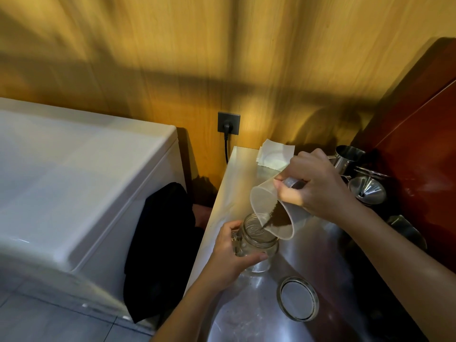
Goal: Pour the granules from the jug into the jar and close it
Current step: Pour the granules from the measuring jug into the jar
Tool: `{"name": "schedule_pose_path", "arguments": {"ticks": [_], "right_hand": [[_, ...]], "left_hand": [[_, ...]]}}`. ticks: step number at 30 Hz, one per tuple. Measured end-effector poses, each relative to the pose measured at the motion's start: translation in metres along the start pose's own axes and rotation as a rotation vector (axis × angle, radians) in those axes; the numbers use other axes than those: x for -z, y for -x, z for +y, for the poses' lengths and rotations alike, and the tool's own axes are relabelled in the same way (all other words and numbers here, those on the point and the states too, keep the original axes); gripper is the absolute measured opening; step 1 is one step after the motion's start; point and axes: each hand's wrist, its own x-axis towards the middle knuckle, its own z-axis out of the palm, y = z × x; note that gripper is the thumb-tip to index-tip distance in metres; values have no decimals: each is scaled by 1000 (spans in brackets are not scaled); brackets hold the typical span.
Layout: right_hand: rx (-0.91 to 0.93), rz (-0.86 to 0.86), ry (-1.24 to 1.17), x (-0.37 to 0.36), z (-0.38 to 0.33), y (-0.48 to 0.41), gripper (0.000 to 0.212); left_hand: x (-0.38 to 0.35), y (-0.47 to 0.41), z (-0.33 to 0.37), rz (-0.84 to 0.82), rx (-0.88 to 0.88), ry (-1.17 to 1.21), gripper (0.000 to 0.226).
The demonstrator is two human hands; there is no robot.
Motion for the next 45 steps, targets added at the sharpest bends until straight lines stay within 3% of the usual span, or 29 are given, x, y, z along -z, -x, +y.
{"name": "schedule_pose_path", "arguments": {"ticks": [14,18,23,32,45], "right_hand": [[147,-48,130,-13,-3,-1,19],[193,-36,134,-17,-5,-3,30],[247,-22,157,-17,-6,-4,24],[325,28,162,-21,-5,-4,38],[438,115,203,-23,-1,-2,29]], "left_hand": [[-1,0,0,-1,5,-24,76],[-1,0,2,6,-9,-7,73],[-1,0,2,4,-1,6,72],[-1,-1,4,-6,6,8,75],[0,0,8,-29,11,-11,70]]}}
